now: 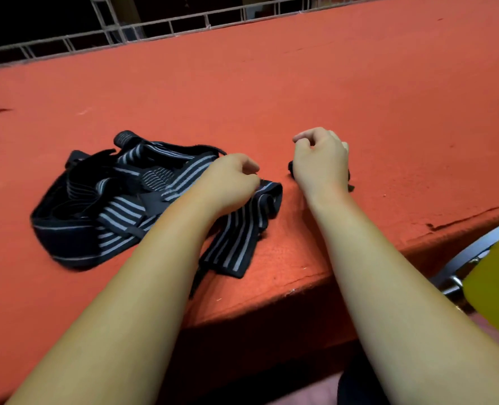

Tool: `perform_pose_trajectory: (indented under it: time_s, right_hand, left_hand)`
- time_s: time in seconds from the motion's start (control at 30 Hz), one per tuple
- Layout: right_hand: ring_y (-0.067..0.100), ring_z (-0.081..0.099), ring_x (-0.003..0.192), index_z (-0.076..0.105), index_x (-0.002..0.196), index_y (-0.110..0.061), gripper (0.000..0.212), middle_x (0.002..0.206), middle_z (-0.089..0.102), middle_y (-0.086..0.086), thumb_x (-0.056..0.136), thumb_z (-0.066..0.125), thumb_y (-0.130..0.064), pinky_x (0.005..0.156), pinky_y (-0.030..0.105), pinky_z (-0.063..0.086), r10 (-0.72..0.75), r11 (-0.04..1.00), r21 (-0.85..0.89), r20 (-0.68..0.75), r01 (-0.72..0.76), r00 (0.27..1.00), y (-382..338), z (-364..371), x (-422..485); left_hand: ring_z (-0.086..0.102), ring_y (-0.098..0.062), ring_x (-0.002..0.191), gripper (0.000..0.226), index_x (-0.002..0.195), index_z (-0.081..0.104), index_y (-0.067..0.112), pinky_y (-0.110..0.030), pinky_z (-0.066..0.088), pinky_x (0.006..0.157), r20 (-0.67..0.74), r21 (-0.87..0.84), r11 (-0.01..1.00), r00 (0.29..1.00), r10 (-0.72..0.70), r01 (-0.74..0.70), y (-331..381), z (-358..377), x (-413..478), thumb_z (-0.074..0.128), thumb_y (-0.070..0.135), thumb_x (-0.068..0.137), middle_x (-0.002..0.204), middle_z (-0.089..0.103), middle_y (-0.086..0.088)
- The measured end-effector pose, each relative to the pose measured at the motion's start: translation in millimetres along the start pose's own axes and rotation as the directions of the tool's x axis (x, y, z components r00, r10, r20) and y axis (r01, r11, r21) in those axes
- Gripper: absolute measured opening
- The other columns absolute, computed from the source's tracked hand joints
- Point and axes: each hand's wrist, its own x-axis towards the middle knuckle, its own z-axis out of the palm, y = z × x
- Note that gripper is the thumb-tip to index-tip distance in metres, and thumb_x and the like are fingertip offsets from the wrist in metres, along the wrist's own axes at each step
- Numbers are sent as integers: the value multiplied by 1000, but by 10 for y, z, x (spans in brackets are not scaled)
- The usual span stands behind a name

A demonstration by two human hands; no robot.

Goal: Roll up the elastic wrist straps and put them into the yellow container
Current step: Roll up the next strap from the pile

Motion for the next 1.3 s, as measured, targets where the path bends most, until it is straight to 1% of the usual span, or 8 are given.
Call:
perform_pose_trajectory:
  time_s: [0.2, 0.43, 0.63, 0.77, 0.93, 1.07, 1.17, 1.3]
  right_hand:
    - [25, 69, 101, 77, 94, -27, 29, 100, 76, -4, 92, 47, -24, 97, 42, 54, -13, 984, 176, 170, -17, 985, -517, 305, -337]
    - [7, 56, 56, 79, 90, -27, 27, 79, 77, -4, 97, 54, -18, 58, 27, 45, -133, 957, 289, 438, 0, 889, -993, 709, -772]
    - [24, 75, 78, 76, 92, -30, 29, 86, 80, 2, 99, 50, -18, 74, 42, 63, -153, 965, 263, 580, -7, 800, -1176, 1033, -1084]
    - [19, 70, 83, 74, 113, -32, 38, 116, 76, -6, 103, 44, -11, 65, 32, 53, -169, 982, 170, 605, 80, 778, -1198, 1162, -1144]
    - [27, 46, 148, 57, 153, -28, 59, 155, 58, -2, 96, 47, -18, 121, 47, 41, -229, 949, 7, 705, 316, 671, -1109, 1311, -1130]
    - [26, 39, 152, 46, 162, -27, 69, 160, 50, 0, 95, 54, -14, 125, 47, 36, -219, 921, -23, 794, 388, 567, -1048, 1320, -1064]
    - [19, 45, 145, 47, 159, -31, 72, 153, 51, -3, 90, 59, -13, 120, 39, 40, -239, 913, 20, 835, 407, 495, -973, 1264, -1023]
    - [11, 57, 122, 60, 138, -34, 46, 128, 58, -10, 93, 65, -32, 102, 33, 48, -261, 917, 17, 781, 398, 567, -878, 1237, -1001]
  left_hand:
    - [71, -6, 89, 36, 117, 77, 31, -27, 52, 75, -56, -55, 998, 998, -34, 31, -287, -327, -381, 57, 13, 92, 107, 78, 11]
    - [66, -15, 66, 32, 110, 78, 29, -24, 52, 56, -219, -229, 954, 945, -242, 191, -817, -668, -650, 55, 12, 95, 90, 79, 2]
    - [69, -20, 112, 43, 132, 70, 22, -37, 56, 100, -381, -156, 949, 869, -315, 275, -1282, -777, -724, 59, 15, 92, 127, 72, 2]
    - [68, -17, 101, 53, 141, 64, 24, -33, 54, 94, -318, -207, 944, 895, -313, 257, -1455, -727, -742, 60, 7, 92, 109, 69, 7]
    - [74, -5, 102, 57, 134, 70, 29, -32, 60, 86, -278, -379, 915, 925, -258, 141, -1587, -697, -672, 60, -2, 88, 114, 77, 13]
    - [78, -4, 90, 40, 128, 71, 25, -25, 58, 64, -249, -587, 807, 934, -258, 67, -1604, -685, -637, 68, -1, 97, 109, 81, 8]
    - [80, -19, 97, 41, 133, 69, 17, -42, 64, 77, -242, -676, 736, 937, -253, 24, -1614, -664, -581, 64, -6, 99, 112, 82, -1]
    - [77, -13, 105, 45, 141, 66, 11, -18, 58, 76, -204, -725, 689, 954, -219, 3, -1603, -623, -491, 56, -9, 102, 123, 80, -2]
